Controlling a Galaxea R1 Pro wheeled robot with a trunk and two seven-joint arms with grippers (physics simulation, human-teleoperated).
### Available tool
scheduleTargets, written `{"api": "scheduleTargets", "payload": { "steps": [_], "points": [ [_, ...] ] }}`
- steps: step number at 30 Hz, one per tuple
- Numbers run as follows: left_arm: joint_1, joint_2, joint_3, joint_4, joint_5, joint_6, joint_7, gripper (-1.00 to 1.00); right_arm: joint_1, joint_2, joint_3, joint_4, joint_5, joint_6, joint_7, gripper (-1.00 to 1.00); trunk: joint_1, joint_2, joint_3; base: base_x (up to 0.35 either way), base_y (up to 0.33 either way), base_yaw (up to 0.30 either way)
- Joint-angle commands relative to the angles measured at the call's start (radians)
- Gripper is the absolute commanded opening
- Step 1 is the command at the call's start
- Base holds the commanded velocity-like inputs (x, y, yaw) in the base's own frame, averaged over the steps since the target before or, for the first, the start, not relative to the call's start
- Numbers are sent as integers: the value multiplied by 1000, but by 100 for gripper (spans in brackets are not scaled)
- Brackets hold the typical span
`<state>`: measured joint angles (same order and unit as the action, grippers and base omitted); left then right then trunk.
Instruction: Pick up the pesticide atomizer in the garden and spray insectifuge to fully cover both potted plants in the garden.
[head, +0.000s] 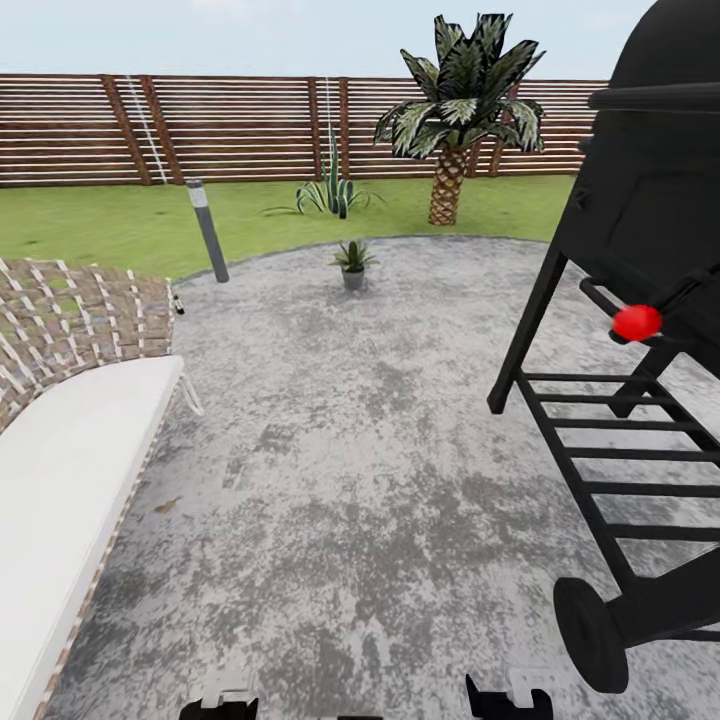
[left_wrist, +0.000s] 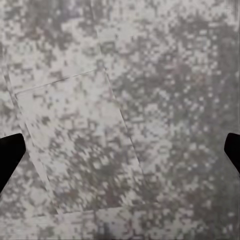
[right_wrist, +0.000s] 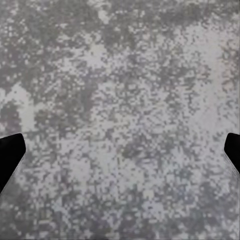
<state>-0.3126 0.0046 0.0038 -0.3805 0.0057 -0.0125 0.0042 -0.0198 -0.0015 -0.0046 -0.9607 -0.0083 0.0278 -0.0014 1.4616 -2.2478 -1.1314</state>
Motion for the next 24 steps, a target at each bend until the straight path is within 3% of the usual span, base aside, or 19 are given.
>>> {"api": "scheduleTargets", "payload": {
  "steps": [1, 24],
  "points": [
    [0, 0, 1, 0, 1, -1, 0, 100, 0, 0, 0, -1, -1, 3, 0, 100, 0, 0, -1, 281, 0, 0],
    [0, -2, -4, 0, -7, -1, 0, 100, 0, 0, -1, -1, -2, 3, 0, 100, 0, 0, -1, 281, 0, 0]
  ]
}}
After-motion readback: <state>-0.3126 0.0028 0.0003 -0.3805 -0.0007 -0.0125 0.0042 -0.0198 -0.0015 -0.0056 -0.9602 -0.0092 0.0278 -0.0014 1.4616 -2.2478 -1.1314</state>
